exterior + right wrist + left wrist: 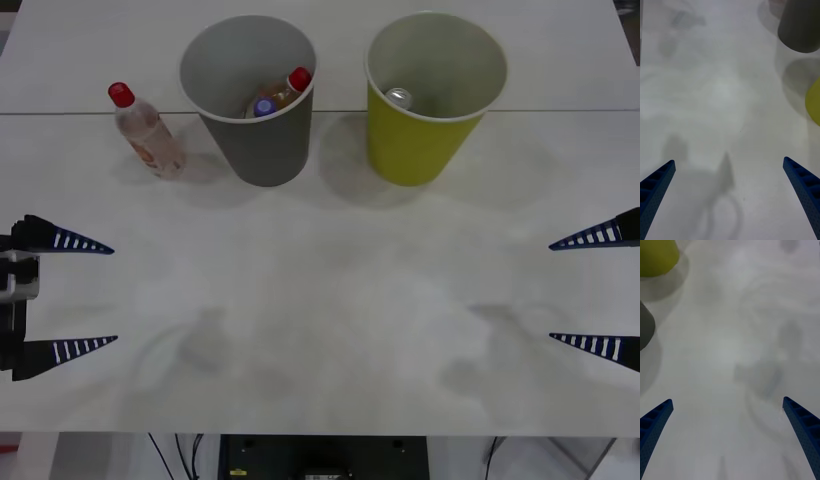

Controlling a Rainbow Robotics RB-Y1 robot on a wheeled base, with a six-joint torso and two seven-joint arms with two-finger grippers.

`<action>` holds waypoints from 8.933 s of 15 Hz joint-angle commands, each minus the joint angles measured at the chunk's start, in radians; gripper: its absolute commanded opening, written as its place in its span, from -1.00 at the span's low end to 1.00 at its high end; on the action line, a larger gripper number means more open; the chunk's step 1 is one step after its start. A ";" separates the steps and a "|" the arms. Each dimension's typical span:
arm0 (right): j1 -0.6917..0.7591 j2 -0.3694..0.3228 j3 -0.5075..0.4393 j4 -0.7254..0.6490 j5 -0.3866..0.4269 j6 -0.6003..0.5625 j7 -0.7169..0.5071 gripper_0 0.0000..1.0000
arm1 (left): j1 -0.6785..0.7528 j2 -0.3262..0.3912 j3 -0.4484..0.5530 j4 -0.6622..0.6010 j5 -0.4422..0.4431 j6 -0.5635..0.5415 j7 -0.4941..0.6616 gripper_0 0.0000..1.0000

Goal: Put the can into the green bin and the plastic bottle into the gray bin

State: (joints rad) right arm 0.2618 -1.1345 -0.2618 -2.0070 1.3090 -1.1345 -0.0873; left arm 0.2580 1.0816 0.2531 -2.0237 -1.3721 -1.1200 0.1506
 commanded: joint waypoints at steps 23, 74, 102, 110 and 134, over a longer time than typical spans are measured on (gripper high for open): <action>0.000 0.000 0.000 0.000 0.000 0.000 0.000 1.00 | -0.102 -0.216 -0.500 0.266 -0.956 1.218 1.127 1.00; 0.000 0.000 0.000 0.000 0.000 0.000 0.000 1.00 | -0.773 -0.534 -0.600 1.031 -0.894 1.338 1.115 -1.00; 0.000 0.000 0.000 0.000 0.000 0.000 0.000 1.00 | -0.542 0.126 -0.353 0.123 -0.633 0.069 1.055 -1.00; 0.000 0.000 0.000 0.000 0.000 0.000 0.000 1.00 | -0.862 0.109 -0.328 0.174 -0.499 -0.288 1.023 -1.00; 0.000 0.000 0.000 0.000 0.000 0.000 0.000 1.00 | -1.735 -0.450 -0.649 0.944 -0.746 -0.425 0.963 -0.96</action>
State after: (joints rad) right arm 0.2618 -1.1345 -0.2618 -2.0072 1.3090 -1.1345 -0.0873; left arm -1.4773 0.6342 -0.3971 -1.0798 -2.1168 -1.5449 1.1110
